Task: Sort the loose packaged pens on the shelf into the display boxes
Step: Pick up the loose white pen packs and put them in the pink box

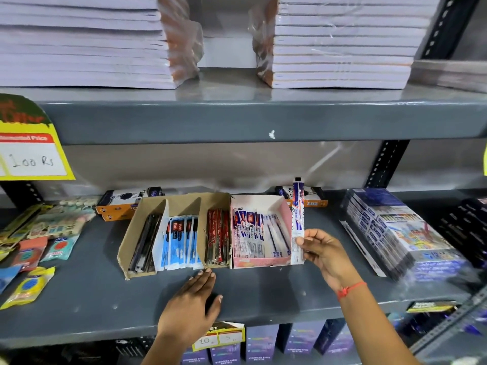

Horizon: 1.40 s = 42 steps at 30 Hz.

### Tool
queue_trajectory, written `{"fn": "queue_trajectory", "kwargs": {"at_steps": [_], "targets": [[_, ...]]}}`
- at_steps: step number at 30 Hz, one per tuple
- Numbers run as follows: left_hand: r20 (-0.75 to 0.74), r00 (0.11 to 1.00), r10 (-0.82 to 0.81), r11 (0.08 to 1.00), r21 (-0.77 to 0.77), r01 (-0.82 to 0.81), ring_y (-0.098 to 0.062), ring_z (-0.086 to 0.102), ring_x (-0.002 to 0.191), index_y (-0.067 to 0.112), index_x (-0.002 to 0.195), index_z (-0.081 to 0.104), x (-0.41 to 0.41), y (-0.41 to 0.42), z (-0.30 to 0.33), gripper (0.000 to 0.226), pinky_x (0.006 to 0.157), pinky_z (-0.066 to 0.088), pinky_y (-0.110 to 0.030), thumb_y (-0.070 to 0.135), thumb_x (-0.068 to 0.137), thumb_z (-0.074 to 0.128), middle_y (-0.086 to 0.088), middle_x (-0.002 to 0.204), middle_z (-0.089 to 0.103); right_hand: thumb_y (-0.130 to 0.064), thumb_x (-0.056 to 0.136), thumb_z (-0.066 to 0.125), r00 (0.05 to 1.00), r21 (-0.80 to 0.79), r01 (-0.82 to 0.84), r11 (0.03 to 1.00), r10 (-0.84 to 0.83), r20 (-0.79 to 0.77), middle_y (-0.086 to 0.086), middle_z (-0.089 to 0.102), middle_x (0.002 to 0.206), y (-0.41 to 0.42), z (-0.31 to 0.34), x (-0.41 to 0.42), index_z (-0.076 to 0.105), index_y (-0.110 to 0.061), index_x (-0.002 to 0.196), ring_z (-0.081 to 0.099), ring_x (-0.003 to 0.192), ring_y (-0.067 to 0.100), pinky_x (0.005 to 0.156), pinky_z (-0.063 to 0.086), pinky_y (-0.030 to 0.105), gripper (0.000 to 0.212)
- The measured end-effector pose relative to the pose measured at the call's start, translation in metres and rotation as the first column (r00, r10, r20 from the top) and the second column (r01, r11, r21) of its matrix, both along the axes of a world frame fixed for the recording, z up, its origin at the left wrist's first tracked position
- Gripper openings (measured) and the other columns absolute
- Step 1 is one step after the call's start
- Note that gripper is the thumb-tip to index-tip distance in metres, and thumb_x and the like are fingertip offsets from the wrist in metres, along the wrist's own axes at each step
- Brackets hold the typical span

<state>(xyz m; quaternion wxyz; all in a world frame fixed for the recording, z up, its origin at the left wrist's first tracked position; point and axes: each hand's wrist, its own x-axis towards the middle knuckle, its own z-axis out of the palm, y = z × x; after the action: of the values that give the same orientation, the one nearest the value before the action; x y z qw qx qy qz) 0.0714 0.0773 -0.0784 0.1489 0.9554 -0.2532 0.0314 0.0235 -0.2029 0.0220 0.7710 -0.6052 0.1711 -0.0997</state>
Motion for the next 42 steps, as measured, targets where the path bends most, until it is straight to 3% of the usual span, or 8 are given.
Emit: {"fn": "queue_trajectory", "kwargs": {"at_steps": [9,12,17,23,28,32,37,42], "targets": [[-0.013,1.0,-0.018,1.0,0.001,0.018,-0.006,0.004,0.14,0.025,0.146,0.017,0.002,0.0,0.0,0.059,0.11,0.001,-0.019,0.052,0.094,0.027,0.009,0.155,0.012,0.011,0.08,0.062,0.986,-0.17,0.025,0.985,-0.053,-0.159,0.006,0.057,0.064,0.031,-0.002,0.058,0.058,-0.011,0.074,0.048,0.036,0.005,0.036,0.04,0.013,0.023],[0.012,1.0,-0.027,1.0,0.016,0.027,-0.007,0.004,0.14,0.024,0.147,0.017,0.001,0.001,-0.001,0.061,0.109,-0.001,-0.019,0.053,0.094,0.025,0.009,0.155,0.012,0.012,0.08,0.058,0.959,-0.363,-0.053,0.93,-0.053,-0.278,0.009,0.057,0.071,0.042,-0.01,0.083,0.059,-0.008,0.086,0.051,0.052,0.015,0.052,0.051,0.024,0.021],[0.045,0.998,-0.036,0.999,0.015,0.036,-0.007,0.006,0.14,0.024,0.146,0.018,0.0,0.002,0.0,0.063,0.103,-0.006,-0.015,0.056,0.093,0.024,0.009,0.155,0.015,0.0,0.083,0.052,0.898,-0.744,-0.242,0.623,-0.147,-0.415,0.018,0.068,0.108,0.054,-0.025,0.107,0.065,-0.001,0.11,0.065,0.095,0.028,0.089,0.051,0.03,0.029],[0.067,0.996,-0.054,0.998,0.025,0.053,-0.007,0.006,0.14,0.023,0.146,0.018,-0.001,0.001,-0.001,0.063,0.101,-0.011,-0.013,0.055,0.092,0.023,0.008,0.154,0.016,-0.001,0.085,0.047,0.873,-0.829,-0.391,0.4,-0.125,-0.472,0.013,0.069,0.112,0.057,-0.018,0.103,0.069,-0.001,0.102,0.065,0.104,0.024,0.087,0.05,0.027,0.029],[0.051,0.997,-0.051,0.999,0.02,0.05,-0.007,0.006,0.141,0.024,0.146,0.017,-0.001,0.0,-0.002,0.061,0.102,-0.009,-0.016,0.054,0.093,0.024,0.007,0.155,0.014,-0.005,0.086,0.049,0.925,-0.795,-0.045,0.604,-0.275,-0.262,0.018,0.069,0.111,0.028,-0.008,0.089,0.068,-0.004,0.099,0.063,0.101,0.033,0.077,0.041,0.02,0.024],[0.028,0.999,-0.04,0.999,-0.021,0.04,-0.01,0.009,0.141,0.022,0.146,0.021,0.0,-0.001,0.0,0.059,0.109,0.002,-0.021,0.051,0.094,0.029,0.006,0.154,0.017,-0.001,0.085,0.048,0.855,-0.86,0.158,0.485,-0.503,-0.126,0.029,0.062,0.116,-0.025,-0.004,0.058,0.061,0.002,0.108,0.059,0.107,0.042,0.09,0.045,0.039,0.026],[0.104,0.994,-0.016,0.998,-0.052,0.021,-0.013,0.026,0.137,0.021,0.141,0.035,-0.005,-0.004,0.007,0.056,0.109,0.021,-0.024,0.049,0.093,0.037,0.007,0.149,0.028,-0.006,0.091,0.04,0.644,-0.905,-0.261,0.335,-0.638,-0.422,0.028,0.042,0.137,-0.081,-0.034,0.006,0.039,0.004,0.133,0.042,0.127,0.043,0.104,0.037,0.046,0.043],[0.086,0.996,-0.03,0.998,-0.059,0.035,-0.017,0.033,0.134,0.017,0.136,0.043,-0.005,-0.005,0.007,0.054,0.108,0.027,-0.03,0.042,0.09,0.052,0.003,0.144,0.037,0.001,0.09,0.033,0.712,-0.921,-0.343,0.185,-0.589,-0.383,0.025,0.054,0.127,-0.083,-0.042,-0.006,0.047,0.003,0.125,0.054,0.119,0.037,0.095,0.047,0.041,0.037]]}}
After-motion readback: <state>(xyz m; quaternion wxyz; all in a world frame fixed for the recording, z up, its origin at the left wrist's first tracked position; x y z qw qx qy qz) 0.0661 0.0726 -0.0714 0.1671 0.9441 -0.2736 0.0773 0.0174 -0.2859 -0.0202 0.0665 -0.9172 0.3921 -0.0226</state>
